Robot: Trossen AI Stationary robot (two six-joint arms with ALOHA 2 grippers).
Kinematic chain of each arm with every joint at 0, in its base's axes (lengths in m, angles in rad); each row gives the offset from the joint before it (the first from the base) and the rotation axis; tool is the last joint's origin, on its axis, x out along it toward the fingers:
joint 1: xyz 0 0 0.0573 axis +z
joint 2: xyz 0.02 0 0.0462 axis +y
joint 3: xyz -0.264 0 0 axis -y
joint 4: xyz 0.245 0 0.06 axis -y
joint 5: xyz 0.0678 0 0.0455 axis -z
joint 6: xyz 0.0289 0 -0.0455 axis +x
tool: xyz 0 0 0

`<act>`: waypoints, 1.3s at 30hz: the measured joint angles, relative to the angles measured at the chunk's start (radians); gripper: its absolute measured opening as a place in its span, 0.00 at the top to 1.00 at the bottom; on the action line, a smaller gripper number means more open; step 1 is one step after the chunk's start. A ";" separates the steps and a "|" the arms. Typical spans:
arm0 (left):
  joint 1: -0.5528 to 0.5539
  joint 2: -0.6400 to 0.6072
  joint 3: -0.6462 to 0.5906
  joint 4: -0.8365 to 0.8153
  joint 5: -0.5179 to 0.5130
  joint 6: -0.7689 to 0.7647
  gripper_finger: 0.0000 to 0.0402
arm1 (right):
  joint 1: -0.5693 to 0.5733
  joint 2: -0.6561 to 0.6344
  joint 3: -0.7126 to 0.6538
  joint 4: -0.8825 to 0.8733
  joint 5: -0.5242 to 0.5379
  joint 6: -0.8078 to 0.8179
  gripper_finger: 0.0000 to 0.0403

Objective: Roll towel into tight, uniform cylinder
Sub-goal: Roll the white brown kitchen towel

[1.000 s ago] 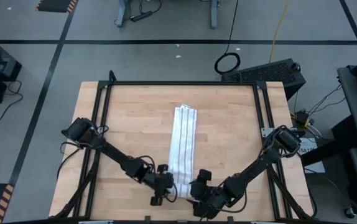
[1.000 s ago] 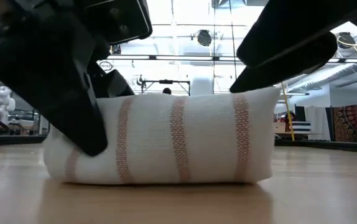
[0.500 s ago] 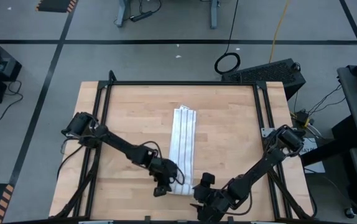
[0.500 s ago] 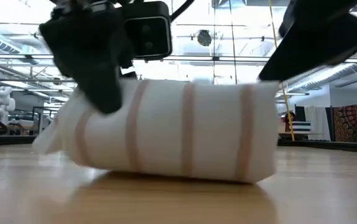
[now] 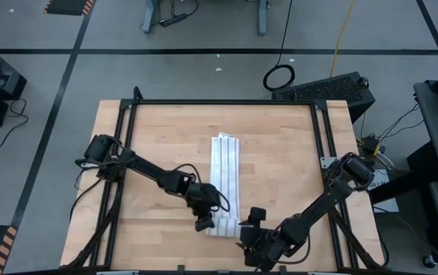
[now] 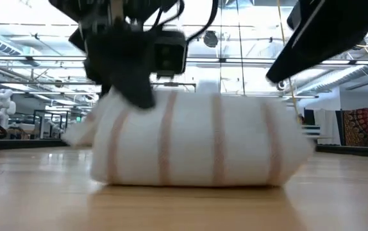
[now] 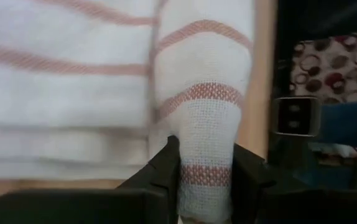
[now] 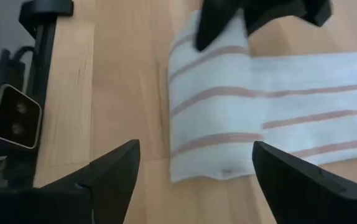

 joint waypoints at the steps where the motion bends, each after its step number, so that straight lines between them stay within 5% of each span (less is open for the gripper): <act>1: 0.003 0.000 -0.012 -0.003 -0.009 -0.016 0.76 | -0.003 0.012 0.000 0.019 -0.004 -0.008 0.26; 12: -0.025 0.000 -0.028 0.094 0.091 -0.028 0.76 | -0.020 0.029 0.000 0.102 0.020 -0.018 0.26; 27: -0.038 0.022 -0.028 0.090 0.077 -0.039 0.76 | -0.041 0.081 0.000 0.241 -0.085 -0.065 0.26; 39: -0.043 0.022 -0.028 0.086 0.071 -0.021 0.76 | -0.048 0.104 -0.001 0.272 -0.052 -0.070 0.26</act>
